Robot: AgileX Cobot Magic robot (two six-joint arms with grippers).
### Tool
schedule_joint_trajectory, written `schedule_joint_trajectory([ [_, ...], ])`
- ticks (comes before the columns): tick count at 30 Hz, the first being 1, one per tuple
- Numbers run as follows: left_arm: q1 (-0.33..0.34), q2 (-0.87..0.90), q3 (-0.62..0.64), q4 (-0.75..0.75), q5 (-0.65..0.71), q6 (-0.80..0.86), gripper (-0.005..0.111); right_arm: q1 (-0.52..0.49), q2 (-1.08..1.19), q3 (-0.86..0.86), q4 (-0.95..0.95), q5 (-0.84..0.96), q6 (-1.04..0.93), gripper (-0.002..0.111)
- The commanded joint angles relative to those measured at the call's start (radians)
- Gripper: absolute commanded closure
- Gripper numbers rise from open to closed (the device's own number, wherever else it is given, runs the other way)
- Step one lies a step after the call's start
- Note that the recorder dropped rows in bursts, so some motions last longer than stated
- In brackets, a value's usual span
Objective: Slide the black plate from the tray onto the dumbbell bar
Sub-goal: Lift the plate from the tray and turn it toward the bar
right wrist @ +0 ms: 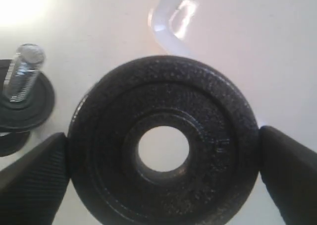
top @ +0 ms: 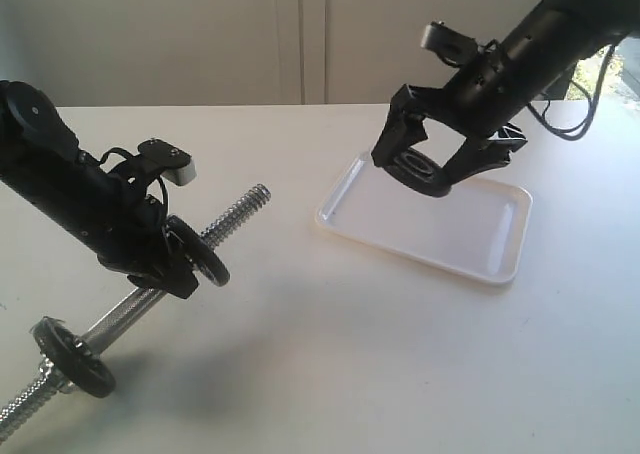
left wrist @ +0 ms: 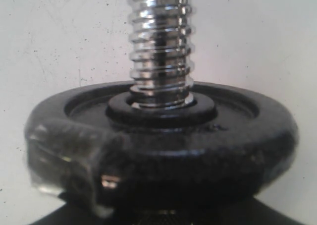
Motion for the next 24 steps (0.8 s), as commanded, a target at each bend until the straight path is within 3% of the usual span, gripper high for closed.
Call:
schedule_joint_trajectory([
  [1,-0.004,-0.031,-0.017,-0.075,0.037,-0.001,0.107,-0.061,-0.011,-0.002,0.238,0.044,-0.093,0.108],
  [11,-0.004,-0.033,-0.017,-0.075,0.041,-0.001,0.107,-0.137,0.008,0.094,0.387,0.044,-0.157,0.108],
  [24,-0.004,-0.074,-0.017,-0.075,0.064,0.003,0.107,-0.115,0.028,0.240,0.609,0.044,-0.245,0.108],
])
